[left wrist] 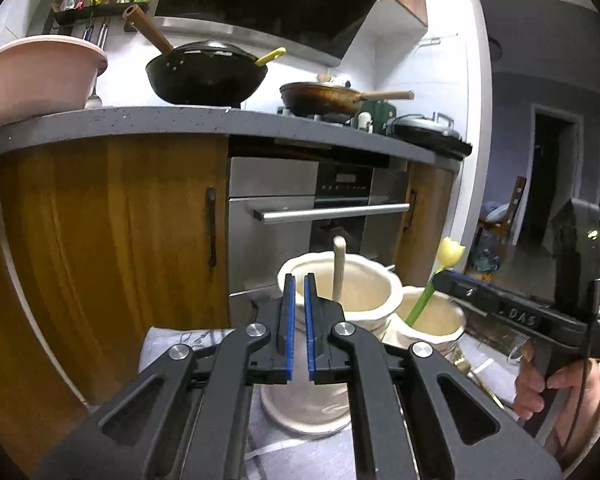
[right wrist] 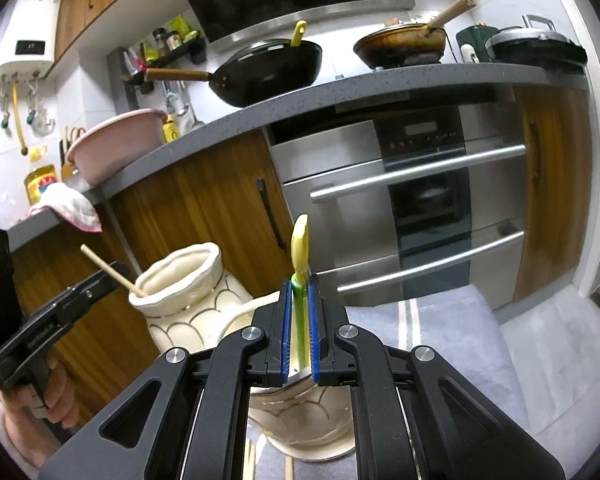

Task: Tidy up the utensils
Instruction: 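Drop the chopstick and yellow spoon into the ceramic holder, opening both tools, then grasp another chopstick with the left tool while the right tool grasps a silver fork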

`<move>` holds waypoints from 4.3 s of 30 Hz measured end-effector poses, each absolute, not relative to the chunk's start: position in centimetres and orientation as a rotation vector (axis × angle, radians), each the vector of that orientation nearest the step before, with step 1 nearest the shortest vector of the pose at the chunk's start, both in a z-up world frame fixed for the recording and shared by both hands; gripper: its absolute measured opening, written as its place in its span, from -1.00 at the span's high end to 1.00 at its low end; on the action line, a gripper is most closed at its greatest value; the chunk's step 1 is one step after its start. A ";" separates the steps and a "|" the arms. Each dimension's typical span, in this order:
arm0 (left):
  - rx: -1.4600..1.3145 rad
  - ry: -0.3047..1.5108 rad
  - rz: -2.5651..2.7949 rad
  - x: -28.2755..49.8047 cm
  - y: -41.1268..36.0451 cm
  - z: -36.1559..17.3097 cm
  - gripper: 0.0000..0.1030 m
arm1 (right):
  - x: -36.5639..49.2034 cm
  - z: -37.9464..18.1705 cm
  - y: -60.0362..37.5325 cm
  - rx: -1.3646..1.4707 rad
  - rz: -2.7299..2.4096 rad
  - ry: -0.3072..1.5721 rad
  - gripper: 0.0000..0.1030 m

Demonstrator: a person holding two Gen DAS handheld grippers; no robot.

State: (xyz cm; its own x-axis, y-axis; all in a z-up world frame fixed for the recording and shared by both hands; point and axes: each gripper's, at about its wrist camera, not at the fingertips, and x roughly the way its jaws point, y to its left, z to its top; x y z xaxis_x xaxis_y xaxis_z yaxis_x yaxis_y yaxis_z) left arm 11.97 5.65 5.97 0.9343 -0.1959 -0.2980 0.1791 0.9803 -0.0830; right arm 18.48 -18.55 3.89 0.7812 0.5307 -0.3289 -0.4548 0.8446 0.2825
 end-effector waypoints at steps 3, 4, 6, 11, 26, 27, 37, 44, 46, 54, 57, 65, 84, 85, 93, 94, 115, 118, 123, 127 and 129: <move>-0.056 0.315 -0.172 11.9 6.0 5.8 0.74 | 18.4 4.0 -18.7 0.188 0.536 0.407 0.61; -0.056 0.312 -0.158 11.8 6.2 5.8 0.50 | 18.3 4.0 -18.8 0.190 0.533 0.403 0.48; -0.065 0.299 -0.138 11.5 6.6 5.9 0.16 | 18.0 4.1 -19.1 0.194 0.530 0.396 0.46; -0.076 0.279 -0.103 10.6 7.1 5.9 -0.37 | 16.9 4.6 -20.0 0.211 0.534 0.361 -0.10; -0.089 0.239 -0.010 5.6 7.6 5.8 -0.89 | 11.3 5.0 -22.5 0.197 0.444 0.233 -0.89; -0.082 0.238 -0.007 5.2 7.5 5.8 -0.89 | 10.7 5.0 -22.7 0.192 0.436 0.221 -0.89; -0.016 0.265 -0.007 2.2 5.8 5.4 -0.89 | 6.8 4.2 -25.2 0.167 0.362 0.202 -0.90; -0.001 0.317 -0.040 1.0 4.2 4.6 -0.89 | 5.5 3.4 -27.3 0.176 0.317 0.235 -0.90; 0.005 0.337 -0.052 0.8 3.5 4.2 -0.89 | 5.4 3.1 -27.9 0.179 0.305 0.250 -0.90; 0.042 0.418 -0.108 1.2 0.6 2.4 -0.89 | 6.3 1.6 -29.6 0.156 0.231 0.340 -0.90; 0.057 0.481 -0.119 1.9 -0.7 1.2 -0.89 | 7.3 0.8 -29.4 0.120 0.195 0.398 -0.90; 0.054 0.641 -0.137 3.9 -2.2 -1.9 -0.89 | 9.0 -1.6 -27.3 0.039 0.224 0.557 -0.90; 0.087 0.818 -0.140 5.4 -3.9 -5.5 -0.41 | 9.9 -2.6 -26.1 0.049 0.254 0.645 -0.88; 0.085 0.816 -0.146 5.3 -3.9 -5.5 -0.37 | 9.9 -2.6 -26.0 0.048 0.256 0.647 -0.86; 0.103 0.823 -0.205 4.7 -4.4 -5.1 0.29 | 10.4 -3.3 -23.6 0.003 0.303 0.698 -0.07; 0.103 0.825 -0.210 4.7 -4.4 -5.0 0.36 | 10.4 -3.4 -23.2 0.001 0.318 0.709 0.08; 0.116 0.862 -0.205 6.1 -1.8 -5.1 0.50 | 13.8 -5.1 -21.6 0.017 0.313 0.833 0.69; 0.121 0.852 -0.194 6.5 -1.5 -5.2 0.70 | 13.9 -5.1 -21.7 0.026 0.317 0.831 0.76; 0.152 0.841 -0.189 6.6 -1.3 -5.2 0.90 | 13.6 -4.8 -21.9 0.037 0.324 0.819 0.86; 0.154 0.836 -0.186 6.5 -0.9 -5.1 0.90 | 12.9 -4.5 -22.0 0.046 0.339 0.802 0.86; 0.155 0.831 -0.187 6.4 -0.6 -5.1 0.91 | 12.5 -4.3 -22.0 0.050 0.346 0.789 0.87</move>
